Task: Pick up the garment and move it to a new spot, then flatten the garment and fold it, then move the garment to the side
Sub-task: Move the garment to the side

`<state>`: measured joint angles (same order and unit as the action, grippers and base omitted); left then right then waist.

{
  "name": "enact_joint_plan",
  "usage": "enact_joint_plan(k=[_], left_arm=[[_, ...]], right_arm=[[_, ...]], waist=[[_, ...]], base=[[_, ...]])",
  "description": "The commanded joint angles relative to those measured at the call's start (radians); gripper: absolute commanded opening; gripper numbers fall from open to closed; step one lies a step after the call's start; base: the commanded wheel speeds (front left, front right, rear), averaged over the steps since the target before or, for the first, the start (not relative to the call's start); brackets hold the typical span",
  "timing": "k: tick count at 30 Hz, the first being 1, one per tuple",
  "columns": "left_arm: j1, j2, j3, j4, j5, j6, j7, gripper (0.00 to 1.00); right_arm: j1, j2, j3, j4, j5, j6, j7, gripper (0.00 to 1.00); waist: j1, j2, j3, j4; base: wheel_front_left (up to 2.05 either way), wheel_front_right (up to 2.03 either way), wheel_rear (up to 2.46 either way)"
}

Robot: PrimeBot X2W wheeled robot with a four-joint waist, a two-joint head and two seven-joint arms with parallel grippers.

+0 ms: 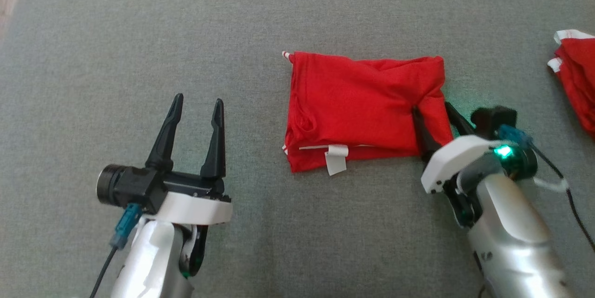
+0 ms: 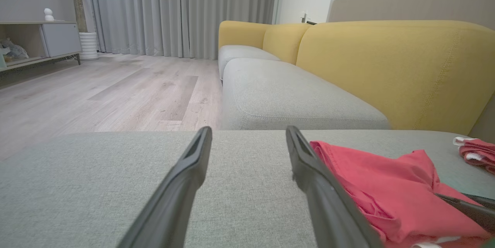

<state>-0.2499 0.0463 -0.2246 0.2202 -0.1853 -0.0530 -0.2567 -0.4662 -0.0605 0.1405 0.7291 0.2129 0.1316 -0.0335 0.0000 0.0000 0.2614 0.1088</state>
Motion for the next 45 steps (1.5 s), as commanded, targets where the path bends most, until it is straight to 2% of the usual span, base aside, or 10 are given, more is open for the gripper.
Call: enact_joint_plan(k=[1, 2, 3, 10, 17, 23, 24, 30, 36, 45], left_arm=[[-0.034, 0.004, 0.028, -0.03, 0.003, 0.002, -0.005, 1.0], [-0.032, 0.004, 0.03, -0.03, 0.004, 0.002, -0.005, 1.0], [-0.03, 0.004, 0.032, -0.029, 0.005, 0.003, -0.005, 1.0], [-0.011, 0.004, 0.041, -0.033, 0.016, 0.005, -0.005, 1.0], [0.012, 0.004, 0.048, -0.043, 0.021, 0.01, -0.005, 1.0], [0.018, 0.004, 0.051, -0.051, 0.026, 0.008, -0.005, 1.0], [0.018, 0.004, 0.051, -0.051, 0.026, 0.008, -0.005, 1.0], [0.009, 0.004, 0.051, -0.054, 0.035, 0.0, -0.005, 1.0], [-0.011, 0.004, 0.051, -0.053, 0.047, -0.011, -0.005, 1.0], [-0.037, 0.004, 0.056, -0.044, 0.052, -0.022, -0.005, 1.0]], right_arm=[[-0.019, 0.01, 0.055, 0.018, 0.005, -0.001, 0.02, 0.76], [-0.027, 0.01, 0.067, 0.029, 0.002, -0.001, 0.016, 0.06], [-0.034, 0.01, 0.077, 0.036, -0.003, -0.001, 0.008, 0.0], [-0.067, 0.01, 0.052, 0.046, -0.108, -0.001, -0.074, 0.0], [-0.065, -0.011, -0.007, -0.048, -0.28, -0.001, -0.073, 0.0], [-0.058, -0.125, 0.001, -0.196, -0.323, -0.001, -0.006, 0.0], [-0.058, -0.125, 0.001, -0.196, -0.323, -0.001, -0.006, 0.0], [-0.07, -0.291, 0.002, -0.28, -0.29, -0.001, 0.07, 0.0], [-0.108, -0.426, -0.046, -0.269, -0.277, -0.001, 0.112, 0.0], [-0.148, -0.534, -0.15, -0.198, -0.306, -0.001, 0.141, 0.0]], waist=[[0.0, 0.0, -0.003, 0.0], [0.0, 0.0, -0.005, 0.0], [0.0, 0.0, -0.009, -0.002], [0.0, 0.0, -0.053, -0.037], [0.0, 0.0, -0.095, -0.1], [0.0, 0.0, -0.094, -0.138], [0.0, 0.0, -0.094, -0.138], [0.0, 0.0, -0.061, -0.15], [0.0, 0.0, -0.012, -0.142], [0.0, 0.0, 0.046, -0.124]], base=[[0.0, 0.0, 0.0], [0.0, 0.0, 0.0], [0.0, 0.0, 0.0], [0.0, 0.0, 0.0], [0.0, 0.0, 0.0], [0.0, 0.0, 0.0], [0.0, 0.0, 0.0], [0.0, 0.0, 0.0], [0.0, 0.0, 0.0], [0.0, 0.0, 0.0]])
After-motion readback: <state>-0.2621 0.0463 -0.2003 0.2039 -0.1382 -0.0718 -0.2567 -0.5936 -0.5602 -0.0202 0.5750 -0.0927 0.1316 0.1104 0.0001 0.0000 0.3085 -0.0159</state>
